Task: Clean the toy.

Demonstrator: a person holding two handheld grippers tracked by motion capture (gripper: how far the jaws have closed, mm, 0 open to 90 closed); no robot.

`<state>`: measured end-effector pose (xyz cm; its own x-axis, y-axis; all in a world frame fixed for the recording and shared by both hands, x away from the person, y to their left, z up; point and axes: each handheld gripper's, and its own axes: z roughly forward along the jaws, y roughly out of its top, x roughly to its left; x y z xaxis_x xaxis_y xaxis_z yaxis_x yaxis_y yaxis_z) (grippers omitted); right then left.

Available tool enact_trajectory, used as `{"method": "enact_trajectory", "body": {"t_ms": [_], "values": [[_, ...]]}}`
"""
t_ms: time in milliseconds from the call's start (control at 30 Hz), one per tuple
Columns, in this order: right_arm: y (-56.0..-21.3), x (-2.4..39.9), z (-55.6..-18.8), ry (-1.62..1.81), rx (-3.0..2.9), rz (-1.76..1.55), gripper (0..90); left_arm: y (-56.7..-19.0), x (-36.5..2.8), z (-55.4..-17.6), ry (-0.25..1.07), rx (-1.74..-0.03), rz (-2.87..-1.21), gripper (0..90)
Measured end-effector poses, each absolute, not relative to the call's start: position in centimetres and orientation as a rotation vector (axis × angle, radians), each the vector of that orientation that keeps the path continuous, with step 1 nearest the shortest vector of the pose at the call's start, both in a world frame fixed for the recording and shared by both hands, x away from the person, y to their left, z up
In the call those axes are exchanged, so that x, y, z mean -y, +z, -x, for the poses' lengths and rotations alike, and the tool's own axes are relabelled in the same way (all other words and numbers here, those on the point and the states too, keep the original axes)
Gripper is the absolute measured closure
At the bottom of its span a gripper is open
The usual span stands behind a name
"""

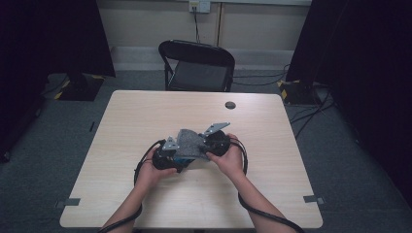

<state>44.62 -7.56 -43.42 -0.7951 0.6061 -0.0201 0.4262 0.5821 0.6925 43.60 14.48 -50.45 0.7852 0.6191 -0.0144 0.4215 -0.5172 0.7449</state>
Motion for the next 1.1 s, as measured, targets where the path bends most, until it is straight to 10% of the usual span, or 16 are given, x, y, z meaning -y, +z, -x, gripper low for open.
{"method": "enact_trajectory", "body": {"t_ms": [1100], "values": [[-44.7,5.8,-45.0,0.940,-2.623,-0.808,75.3,-50.5,-14.5,-43.6,0.322,-0.768,-2.192,25.3]]}}
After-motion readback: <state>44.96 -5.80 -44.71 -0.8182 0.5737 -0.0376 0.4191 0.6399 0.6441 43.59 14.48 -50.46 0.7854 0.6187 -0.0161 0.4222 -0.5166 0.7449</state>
